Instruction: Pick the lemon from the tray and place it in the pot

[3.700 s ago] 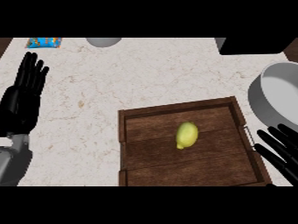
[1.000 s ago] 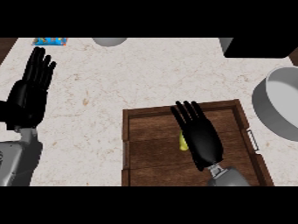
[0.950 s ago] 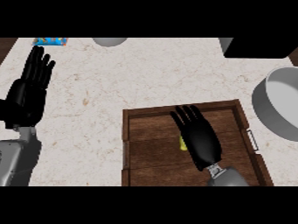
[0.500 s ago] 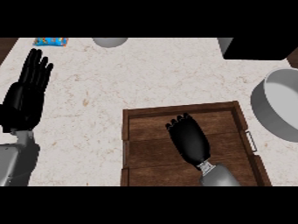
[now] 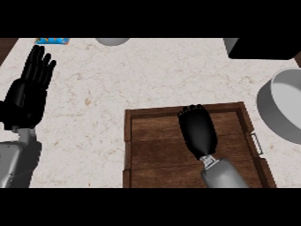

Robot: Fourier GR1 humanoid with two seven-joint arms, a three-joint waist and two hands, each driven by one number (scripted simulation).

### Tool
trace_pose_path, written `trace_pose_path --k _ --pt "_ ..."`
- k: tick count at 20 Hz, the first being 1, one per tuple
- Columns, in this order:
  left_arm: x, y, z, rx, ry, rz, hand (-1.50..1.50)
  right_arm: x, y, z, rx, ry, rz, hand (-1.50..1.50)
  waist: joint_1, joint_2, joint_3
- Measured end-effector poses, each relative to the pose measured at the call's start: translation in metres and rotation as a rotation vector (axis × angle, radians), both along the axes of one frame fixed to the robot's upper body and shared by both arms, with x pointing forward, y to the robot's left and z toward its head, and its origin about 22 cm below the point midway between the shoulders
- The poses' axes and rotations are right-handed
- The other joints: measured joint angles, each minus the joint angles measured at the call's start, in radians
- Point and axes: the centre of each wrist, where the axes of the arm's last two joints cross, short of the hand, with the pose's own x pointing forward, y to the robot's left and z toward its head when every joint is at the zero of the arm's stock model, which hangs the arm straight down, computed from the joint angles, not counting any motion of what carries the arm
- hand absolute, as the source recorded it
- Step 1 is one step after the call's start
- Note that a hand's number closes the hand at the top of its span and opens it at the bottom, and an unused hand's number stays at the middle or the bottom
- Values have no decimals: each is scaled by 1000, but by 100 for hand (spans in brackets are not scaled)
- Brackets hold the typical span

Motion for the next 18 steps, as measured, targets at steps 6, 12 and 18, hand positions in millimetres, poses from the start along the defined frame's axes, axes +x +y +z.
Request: trace_pose_path --k 6,12,18 --pt "2 -9 1 -3 -16 -41 0 52 -23 36 254 43 -456 150 50 31 13" --pt "6 -15 1 -1 -11 -64 0 102 -12 90 339 -119 -797 150 69 31 13" --pt "10 -13 0 12 -9 -39 0 128 2 129 285 -346 -913 150 43 22 13"
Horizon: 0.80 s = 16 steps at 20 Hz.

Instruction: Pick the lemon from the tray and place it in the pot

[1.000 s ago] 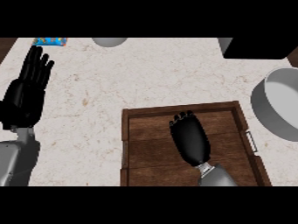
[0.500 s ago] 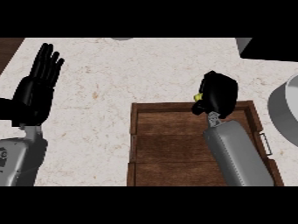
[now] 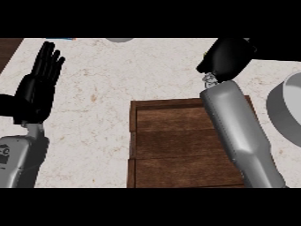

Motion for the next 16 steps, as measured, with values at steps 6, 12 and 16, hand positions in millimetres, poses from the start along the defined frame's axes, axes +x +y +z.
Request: trace_pose_path --k 6,12,16 --pt "-5 10 -4 -2 13 30 0 9 -17 27 -94 -130 -129 150 -32 -12 1" --pt "-12 18 -10 -8 26 62 0 -3 -47 31 -70 -149 -231 150 -61 -21 1" --pt "-13 19 -12 -6 27 78 0 -23 -81 20 -37 -126 -298 150 -74 -22 1"
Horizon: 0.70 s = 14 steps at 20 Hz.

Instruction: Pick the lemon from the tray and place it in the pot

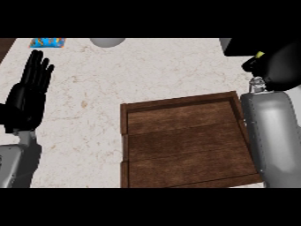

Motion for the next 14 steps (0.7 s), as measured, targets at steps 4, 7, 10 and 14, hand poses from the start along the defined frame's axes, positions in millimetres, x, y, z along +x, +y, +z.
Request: trace_pose_path --k 4,7,10,14 --pt "-4 3 -3 -3 0 1 0 -31 -35 -3 29 -25 -49 150 -4 0 0" --pt "-1 6 -3 -4 0 -3 0 -58 -63 -14 51 -34 -80 150 -2 2 0" --pt "-3 2 -4 -9 0 -8 0 -80 -95 -24 74 -32 -99 150 3 3 1" --pt "0 4 0 -1 -4 -12 0 -100 -129 -34 87 -22 -115 150 8 5 1"
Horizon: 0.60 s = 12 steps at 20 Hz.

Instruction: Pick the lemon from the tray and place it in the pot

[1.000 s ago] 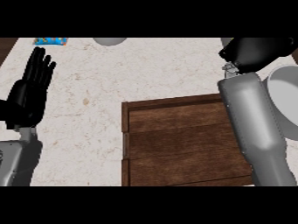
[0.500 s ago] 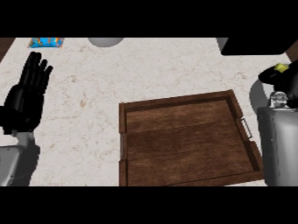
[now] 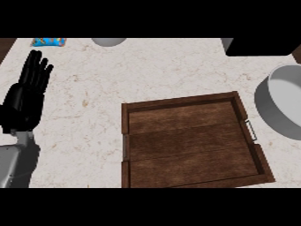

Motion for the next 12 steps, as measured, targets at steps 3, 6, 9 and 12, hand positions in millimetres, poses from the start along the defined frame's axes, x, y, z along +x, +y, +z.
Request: trace_pose_path --k 3,6,9,12 --pt "1 2 -1 -2 -1 -1 0 -10 -26 -13 4 2 -7 150 2 1 0" --pt "0 2 -1 0 -3 -8 0 -15 -49 -24 28 11 -15 150 5 2 0" --pt "1 -3 0 -3 -2 -8 0 -16 -65 -40 93 54 -17 150 7 2 0" --pt "3 -3 2 -5 -4 -1 0 -16 -75 -52 222 16 -17 -150 7 2 0"
